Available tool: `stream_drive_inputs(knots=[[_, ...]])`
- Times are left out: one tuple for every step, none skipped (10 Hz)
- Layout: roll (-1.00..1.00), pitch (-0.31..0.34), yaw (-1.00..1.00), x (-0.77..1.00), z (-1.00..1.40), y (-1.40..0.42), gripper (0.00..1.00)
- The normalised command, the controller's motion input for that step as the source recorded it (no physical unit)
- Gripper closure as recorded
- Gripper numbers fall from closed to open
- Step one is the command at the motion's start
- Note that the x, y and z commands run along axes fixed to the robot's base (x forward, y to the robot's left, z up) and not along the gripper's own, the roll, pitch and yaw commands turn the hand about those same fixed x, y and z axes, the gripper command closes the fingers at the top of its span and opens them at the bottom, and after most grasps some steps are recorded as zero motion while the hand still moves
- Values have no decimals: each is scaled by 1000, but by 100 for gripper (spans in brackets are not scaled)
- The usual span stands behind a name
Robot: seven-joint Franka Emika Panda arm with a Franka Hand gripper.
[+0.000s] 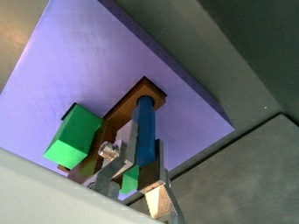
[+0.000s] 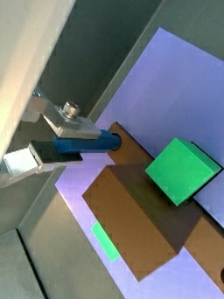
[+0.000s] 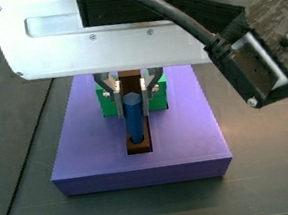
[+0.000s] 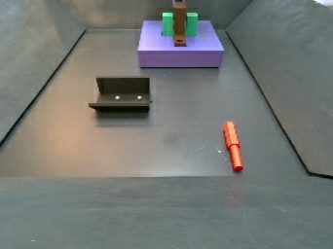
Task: Pick up the blue object. Move up. Place the blue object on the fixture. Regrasp the blue object. Move to above the board. Insert the blue object.
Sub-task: Insert the blue object.
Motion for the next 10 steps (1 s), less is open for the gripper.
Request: stream_drive_inputs(knots=[[167, -50, 0, 0, -260, -163, 100], [81, -27, 0, 37, -254, -191, 100], [33, 0, 0, 154, -266, -194, 100], [49, 0, 0, 214, -340, -63, 100], [136, 0, -169, 306, -454, 37, 100], [126, 0, -49, 191, -329, -49, 100], [111, 0, 0, 186, -286, -209, 100], [93, 0, 0, 77, -263, -34, 100], [64, 0, 0, 9, -60, -6, 100], [0, 0, 0, 0, 0, 0, 100]])
